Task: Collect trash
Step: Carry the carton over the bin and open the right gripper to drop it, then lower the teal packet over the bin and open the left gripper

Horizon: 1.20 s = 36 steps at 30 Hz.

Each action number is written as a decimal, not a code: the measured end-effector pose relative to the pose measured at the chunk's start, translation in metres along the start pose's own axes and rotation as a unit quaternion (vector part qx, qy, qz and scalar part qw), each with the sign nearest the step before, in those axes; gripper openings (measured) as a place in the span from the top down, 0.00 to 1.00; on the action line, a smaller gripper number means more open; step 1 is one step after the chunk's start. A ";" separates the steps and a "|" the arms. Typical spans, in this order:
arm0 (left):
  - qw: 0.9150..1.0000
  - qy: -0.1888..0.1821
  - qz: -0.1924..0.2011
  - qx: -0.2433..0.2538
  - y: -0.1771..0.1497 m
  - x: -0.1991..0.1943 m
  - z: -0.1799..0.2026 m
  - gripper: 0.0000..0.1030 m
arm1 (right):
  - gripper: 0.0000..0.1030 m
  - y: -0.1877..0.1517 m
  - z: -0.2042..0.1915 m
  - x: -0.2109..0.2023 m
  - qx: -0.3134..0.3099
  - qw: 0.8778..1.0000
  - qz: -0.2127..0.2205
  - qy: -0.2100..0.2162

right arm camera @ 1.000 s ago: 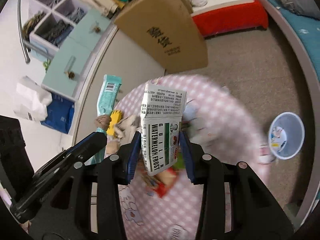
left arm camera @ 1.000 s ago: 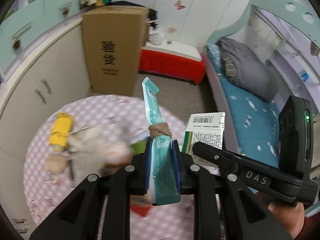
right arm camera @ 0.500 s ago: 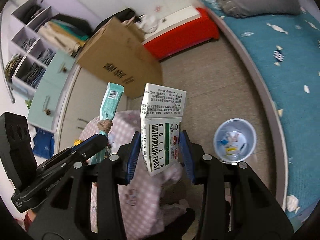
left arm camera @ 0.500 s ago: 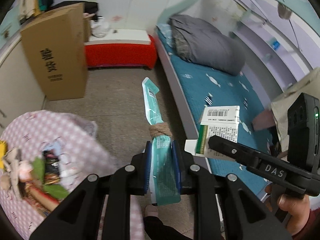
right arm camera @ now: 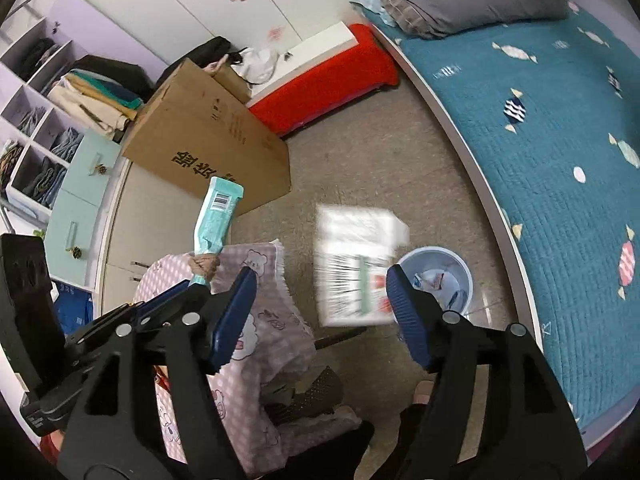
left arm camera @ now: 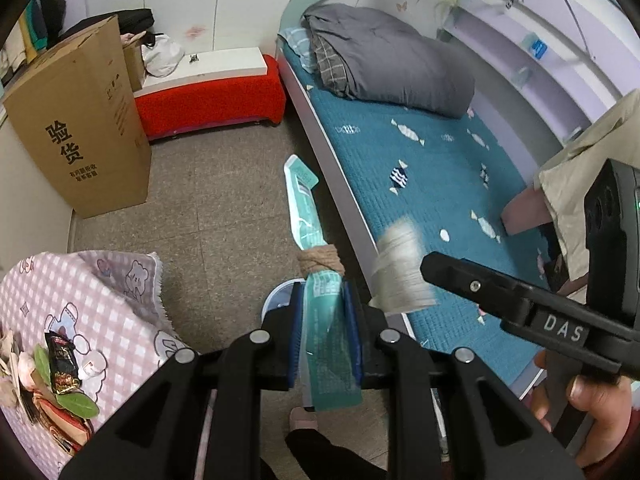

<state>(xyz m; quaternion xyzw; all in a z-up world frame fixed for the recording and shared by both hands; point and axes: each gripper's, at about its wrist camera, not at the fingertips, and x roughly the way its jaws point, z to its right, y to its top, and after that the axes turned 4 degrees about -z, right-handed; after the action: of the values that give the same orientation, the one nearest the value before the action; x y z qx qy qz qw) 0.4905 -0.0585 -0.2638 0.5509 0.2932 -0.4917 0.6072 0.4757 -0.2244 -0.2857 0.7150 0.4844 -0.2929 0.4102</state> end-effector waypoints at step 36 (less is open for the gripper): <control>0.998 -0.006 -0.028 0.051 0.021 0.028 0.063 0.27 | 0.32 -0.012 0.059 -0.060 0.069 0.995 0.063 -0.026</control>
<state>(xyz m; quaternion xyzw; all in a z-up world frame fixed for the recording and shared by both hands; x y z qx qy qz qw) 0.5077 -0.1284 -0.2670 0.5695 0.2795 -0.5261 0.5663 0.4422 -0.3004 -0.2696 0.7627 0.4067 -0.3177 0.3898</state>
